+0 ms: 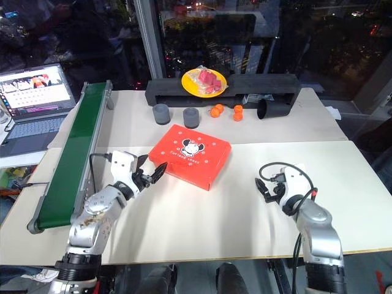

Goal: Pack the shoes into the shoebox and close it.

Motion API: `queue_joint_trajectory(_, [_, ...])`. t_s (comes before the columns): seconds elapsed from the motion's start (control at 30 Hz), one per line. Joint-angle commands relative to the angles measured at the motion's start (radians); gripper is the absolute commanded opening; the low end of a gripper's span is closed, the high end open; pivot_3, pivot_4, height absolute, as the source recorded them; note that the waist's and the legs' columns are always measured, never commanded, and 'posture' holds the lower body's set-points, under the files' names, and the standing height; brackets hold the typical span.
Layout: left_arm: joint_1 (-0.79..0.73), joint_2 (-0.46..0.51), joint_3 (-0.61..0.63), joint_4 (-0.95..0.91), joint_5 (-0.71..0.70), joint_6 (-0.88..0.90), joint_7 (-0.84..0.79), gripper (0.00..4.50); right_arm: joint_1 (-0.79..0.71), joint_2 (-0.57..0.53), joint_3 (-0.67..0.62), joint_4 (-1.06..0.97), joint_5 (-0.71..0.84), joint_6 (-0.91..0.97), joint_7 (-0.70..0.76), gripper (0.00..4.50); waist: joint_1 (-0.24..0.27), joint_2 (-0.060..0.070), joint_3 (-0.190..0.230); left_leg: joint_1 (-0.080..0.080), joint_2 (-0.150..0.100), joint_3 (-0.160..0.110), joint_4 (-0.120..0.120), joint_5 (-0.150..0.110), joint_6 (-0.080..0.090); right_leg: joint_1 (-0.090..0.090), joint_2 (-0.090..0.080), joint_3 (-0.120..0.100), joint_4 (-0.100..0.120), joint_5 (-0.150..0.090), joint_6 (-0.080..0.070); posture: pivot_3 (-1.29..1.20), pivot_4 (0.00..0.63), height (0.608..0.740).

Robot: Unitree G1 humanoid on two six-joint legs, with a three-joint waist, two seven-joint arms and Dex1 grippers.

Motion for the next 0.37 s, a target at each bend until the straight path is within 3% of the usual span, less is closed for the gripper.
queue_joint_trajectory(0.03, [0.066,-0.033,0.006,0.022,0.042,-0.111,0.05,3.87,0.025,0.044,-0.002,-0.013,0.002,-0.092,-0.049,4.43,0.0,0.0,0.0,-0.001,0.0,0.0,0.0,0.0,0.0,-0.001,0.0,0.0,-0.001,0.0,0.0,0.0,0.15,0.74])
queue_joint_trajectory(0.37, [0.126,-0.041,0.025,0.148,0.08,-0.205,0.078,3.87,0.061,0.093,0.055,0.021,-0.006,-0.178,-0.074,4.43,0.005,0.0,-0.001,-0.001,0.001,0.0,0.0,0.0,0.0,0.0,-0.001,-0.001,-0.001,0.0,0.0,0.0,0.15,0.74])
